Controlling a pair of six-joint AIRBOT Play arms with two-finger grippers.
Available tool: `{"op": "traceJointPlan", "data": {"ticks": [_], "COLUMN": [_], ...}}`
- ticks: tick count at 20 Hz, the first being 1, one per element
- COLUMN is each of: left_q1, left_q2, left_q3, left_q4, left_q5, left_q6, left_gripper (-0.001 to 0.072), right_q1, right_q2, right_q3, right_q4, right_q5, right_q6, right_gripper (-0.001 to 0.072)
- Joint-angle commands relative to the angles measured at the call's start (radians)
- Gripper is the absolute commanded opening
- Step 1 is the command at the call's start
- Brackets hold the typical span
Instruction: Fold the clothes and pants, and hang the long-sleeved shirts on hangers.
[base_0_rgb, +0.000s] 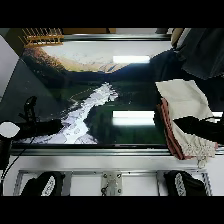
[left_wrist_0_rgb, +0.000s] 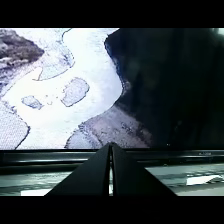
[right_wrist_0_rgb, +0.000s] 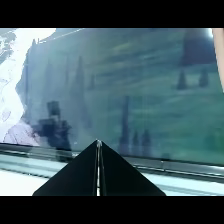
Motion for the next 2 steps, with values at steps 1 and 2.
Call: {"op": "traceJointPlan", "data": {"ticks": [1, 2], "left_q1": [0.000, 0.000], "left_q2": [0.001, 0.001], "left_q3": [0.000, 0.000], "left_q4": [0.000, 0.000], "left_q5": [0.000, 0.000], "left_q6": [0.000, 0.000], "left_gripper": [0.0005, 0.0005], "right_q1": [0.001, 0.001], "right_q2": [0.001, 0.001], "right_q3": [0.001, 0.001], "right_q4": [0.000, 0.000], "right_q5": [0.003, 0.003], "right_q6": [0.000, 0.000], "right_gripper": [0.0020, 0.0019]}}
